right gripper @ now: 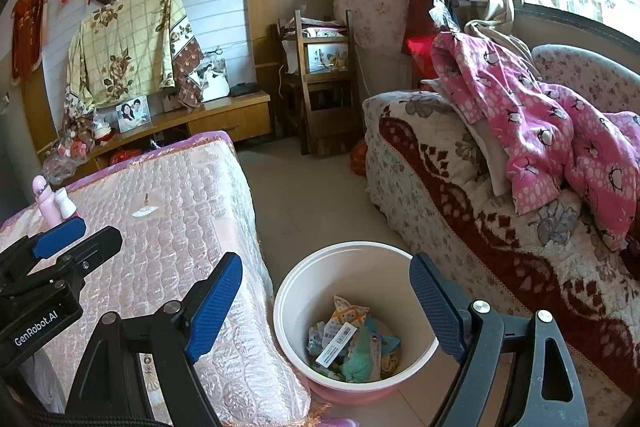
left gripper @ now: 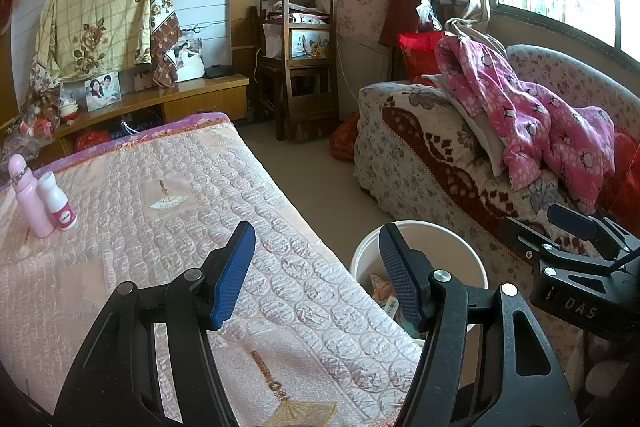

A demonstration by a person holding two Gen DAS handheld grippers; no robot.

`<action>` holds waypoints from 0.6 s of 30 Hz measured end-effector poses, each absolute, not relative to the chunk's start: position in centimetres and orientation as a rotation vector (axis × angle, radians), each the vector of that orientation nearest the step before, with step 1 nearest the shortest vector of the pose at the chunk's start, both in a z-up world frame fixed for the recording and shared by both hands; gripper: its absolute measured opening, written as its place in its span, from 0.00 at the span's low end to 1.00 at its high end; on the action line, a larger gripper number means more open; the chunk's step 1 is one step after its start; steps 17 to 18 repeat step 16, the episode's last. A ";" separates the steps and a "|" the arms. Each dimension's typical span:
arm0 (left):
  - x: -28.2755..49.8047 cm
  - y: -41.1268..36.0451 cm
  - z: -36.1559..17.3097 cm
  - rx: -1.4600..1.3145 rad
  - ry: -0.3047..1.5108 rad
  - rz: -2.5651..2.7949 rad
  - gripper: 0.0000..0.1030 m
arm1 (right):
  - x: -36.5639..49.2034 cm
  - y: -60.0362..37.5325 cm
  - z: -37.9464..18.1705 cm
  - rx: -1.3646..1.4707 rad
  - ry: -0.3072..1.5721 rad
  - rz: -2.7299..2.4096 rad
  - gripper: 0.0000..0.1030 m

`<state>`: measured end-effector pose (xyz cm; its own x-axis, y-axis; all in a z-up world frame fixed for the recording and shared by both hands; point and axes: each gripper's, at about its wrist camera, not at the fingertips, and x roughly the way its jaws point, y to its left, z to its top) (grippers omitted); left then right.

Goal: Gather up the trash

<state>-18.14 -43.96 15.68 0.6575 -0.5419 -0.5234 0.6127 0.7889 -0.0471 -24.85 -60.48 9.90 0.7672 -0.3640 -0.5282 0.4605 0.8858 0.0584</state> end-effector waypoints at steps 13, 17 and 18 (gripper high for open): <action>-18.3 -43.7 15.5 0.130 0.537 -0.668 0.62 | -24.8 -60.4 9.9 0.191 0.534 -0.451 0.82; -18.3 -43.6 15.4 0.130 0.540 -0.664 0.62 | -24.8 -60.3 9.7 0.191 0.539 -0.448 0.82; -18.3 -43.6 15.4 0.130 0.540 -0.664 0.62 | -24.8 -60.3 9.7 0.191 0.539 -0.448 0.82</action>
